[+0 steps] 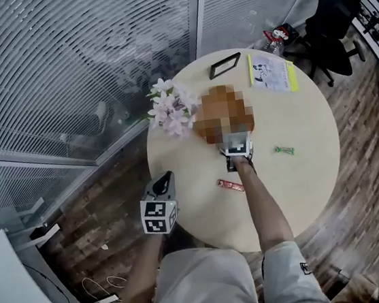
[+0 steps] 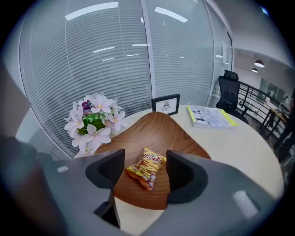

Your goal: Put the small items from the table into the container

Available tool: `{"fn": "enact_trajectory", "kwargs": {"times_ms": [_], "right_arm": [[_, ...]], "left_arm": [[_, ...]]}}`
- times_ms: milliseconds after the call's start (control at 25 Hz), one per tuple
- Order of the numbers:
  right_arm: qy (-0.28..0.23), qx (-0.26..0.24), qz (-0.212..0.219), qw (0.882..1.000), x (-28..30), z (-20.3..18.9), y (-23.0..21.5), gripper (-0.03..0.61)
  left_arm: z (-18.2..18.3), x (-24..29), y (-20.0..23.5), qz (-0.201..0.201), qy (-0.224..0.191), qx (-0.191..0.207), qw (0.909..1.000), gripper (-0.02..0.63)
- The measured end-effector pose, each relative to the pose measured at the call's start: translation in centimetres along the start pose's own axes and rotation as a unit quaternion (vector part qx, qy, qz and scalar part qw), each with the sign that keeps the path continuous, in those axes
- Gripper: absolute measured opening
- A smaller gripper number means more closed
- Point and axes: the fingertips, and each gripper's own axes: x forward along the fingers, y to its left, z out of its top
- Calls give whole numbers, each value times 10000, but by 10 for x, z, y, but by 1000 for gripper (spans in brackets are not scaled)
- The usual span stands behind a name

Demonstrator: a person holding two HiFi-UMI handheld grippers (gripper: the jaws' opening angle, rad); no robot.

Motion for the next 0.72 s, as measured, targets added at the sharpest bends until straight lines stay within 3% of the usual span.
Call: {"fn": "enact_trajectory", "kwargs": {"times_ms": [120, 280, 520, 720], "right_arm": [[-256, -4, 8, 9997, -22, 4, -3, 212], [-679, 125, -46, 9976, -72, -3, -16, 2], [-679, 358, -179, 9969, -126, -75, -34, 2], [-520, 291, 51, 9982, -157, -141, -14, 2]], "left_arm": [[4, 4, -7, -71, -37, 25, 10000, 5], [10, 8, -18, -129, -155, 47, 9998, 5], [13, 18, -41, -290, -282, 88, 9991, 5], [3, 26, -68, -547, -194, 271, 9979, 5]]}}
